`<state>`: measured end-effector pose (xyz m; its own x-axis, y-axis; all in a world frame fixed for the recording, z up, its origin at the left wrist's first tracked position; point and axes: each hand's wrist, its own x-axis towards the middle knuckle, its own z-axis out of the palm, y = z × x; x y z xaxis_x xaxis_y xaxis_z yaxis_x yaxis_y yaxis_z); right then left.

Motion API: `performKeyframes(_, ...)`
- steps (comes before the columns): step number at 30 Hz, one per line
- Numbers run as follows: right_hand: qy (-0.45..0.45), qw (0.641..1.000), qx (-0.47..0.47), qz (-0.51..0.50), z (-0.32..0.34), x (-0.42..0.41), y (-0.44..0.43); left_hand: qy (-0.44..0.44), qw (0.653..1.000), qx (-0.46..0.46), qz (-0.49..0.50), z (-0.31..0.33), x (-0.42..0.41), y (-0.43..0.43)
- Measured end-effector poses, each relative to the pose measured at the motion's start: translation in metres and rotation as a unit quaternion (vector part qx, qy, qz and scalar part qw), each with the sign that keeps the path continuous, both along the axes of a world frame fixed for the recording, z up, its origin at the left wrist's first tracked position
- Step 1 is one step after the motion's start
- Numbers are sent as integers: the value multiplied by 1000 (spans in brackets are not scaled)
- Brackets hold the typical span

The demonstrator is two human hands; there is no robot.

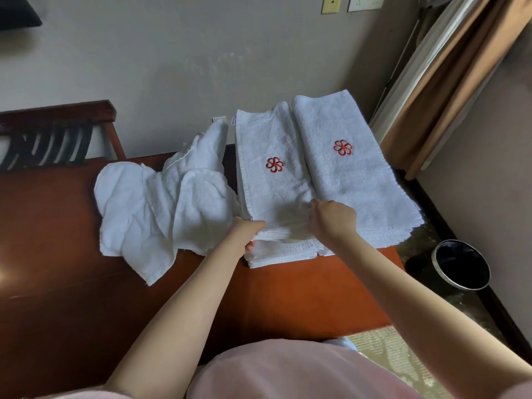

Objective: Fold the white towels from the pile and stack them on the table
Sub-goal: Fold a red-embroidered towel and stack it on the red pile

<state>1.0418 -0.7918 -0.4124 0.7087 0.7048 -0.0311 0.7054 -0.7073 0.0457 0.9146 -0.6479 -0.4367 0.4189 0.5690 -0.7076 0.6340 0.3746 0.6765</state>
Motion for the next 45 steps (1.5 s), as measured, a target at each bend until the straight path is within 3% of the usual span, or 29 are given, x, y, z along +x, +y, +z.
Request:
performKeyframes(6, -20, 1000, -2, 13, -2, 6, -1, 51, 996, -56, -45, 4, -5, 3)
performKeyframes(16, -77, 992, -60, 83, -17, -10, -11, 163, 955, 160, -189, 4, -11, -9)
performKeyframes(18, -124, 987, -4, 104, -14, -8, -12, 197, 898, 326, -220, 3, -13, -9)
performKeyframes(20, -157, 974, 65, 153, -17, -5, -12, 151, 798, 535, -235, -1, -13, -12)
performKeyframes(22, -127, 972, 61, 189, -22, -1, -14, 50, 730, 621, -282, -4, -10, -15)
performKeyframes(23, -93, 976, 36, 191, -25, 0, -15, 28, 721, 609, -329, -7, -10, -14)
performKeyframes(25, -21, 986, -43, 158, -28, 0, -16, 52, 737, 534, -411, -17, -13, -11)
performKeyframes(27, -12, 987, -78, 140, -31, 1, -17, 83, 752, 480, -443, -30, -21, -8)
performKeyframes(34, -14, 989, -63, 131, -18, 0, -2, 67, 751, 519, -402, -15, -11, 5)
performKeyframes(41, 14, 989, 27, 142, -6, 5, 26, 21, 775, 549, -313, 1, 11, 24)
performKeyframes(45, 88, 985, -72, 129, -10, 10, 34, 66, 775, 489, -394, -7, 11, 30)
